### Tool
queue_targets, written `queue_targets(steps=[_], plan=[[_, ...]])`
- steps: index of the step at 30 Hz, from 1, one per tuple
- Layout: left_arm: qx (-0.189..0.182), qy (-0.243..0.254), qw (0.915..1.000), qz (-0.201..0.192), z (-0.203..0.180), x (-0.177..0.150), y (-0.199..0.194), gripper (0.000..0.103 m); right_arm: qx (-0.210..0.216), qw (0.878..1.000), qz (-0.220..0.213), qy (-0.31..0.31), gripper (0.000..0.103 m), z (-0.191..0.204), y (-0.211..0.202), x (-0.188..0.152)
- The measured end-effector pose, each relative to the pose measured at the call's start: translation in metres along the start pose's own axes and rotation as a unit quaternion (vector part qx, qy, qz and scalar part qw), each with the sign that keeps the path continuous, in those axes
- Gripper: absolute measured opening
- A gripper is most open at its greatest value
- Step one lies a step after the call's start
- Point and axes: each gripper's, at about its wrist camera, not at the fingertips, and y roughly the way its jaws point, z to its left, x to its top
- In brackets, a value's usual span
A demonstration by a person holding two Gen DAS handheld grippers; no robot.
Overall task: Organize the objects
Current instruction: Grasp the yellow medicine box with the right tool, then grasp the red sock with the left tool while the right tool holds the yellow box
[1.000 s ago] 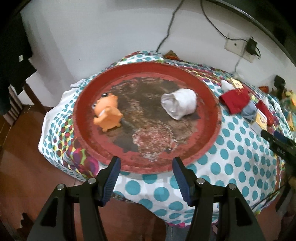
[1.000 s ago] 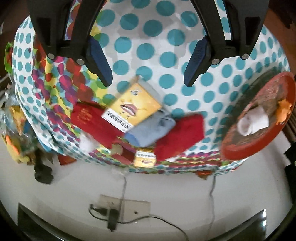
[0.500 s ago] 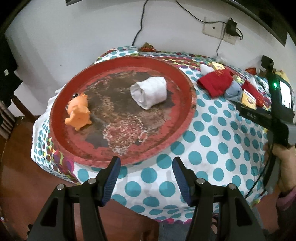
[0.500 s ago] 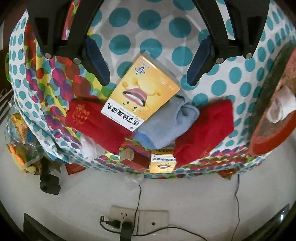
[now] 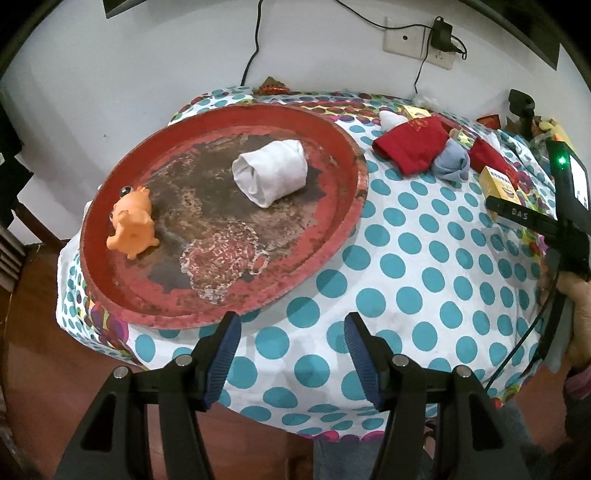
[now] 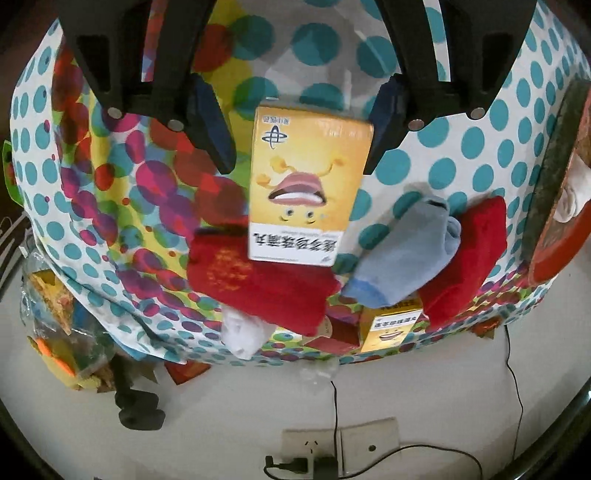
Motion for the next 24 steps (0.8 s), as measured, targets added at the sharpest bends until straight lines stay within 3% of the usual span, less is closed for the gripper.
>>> queue_targets(steps=[8,12,24], plan=[[0.001,0.004,0.9999,-0.009,-0.009,0.000,0.002,0.060,0.001,1.000,-0.006,-0.028,0.066,0.004,0.007,0.005],[0.001,0.026,0.9996,-0.013,-0.025,0.001,0.004,0.060,0.007,0.999,-0.011,-0.051,0.050,0.004,0.007,0.006],[-0.098,0.093,0.9906,-0.019,-0.086,0.035,0.017,0.060,0.023,0.997,-0.020,-0.068,0.049,-0.030,0.002,0.002]])
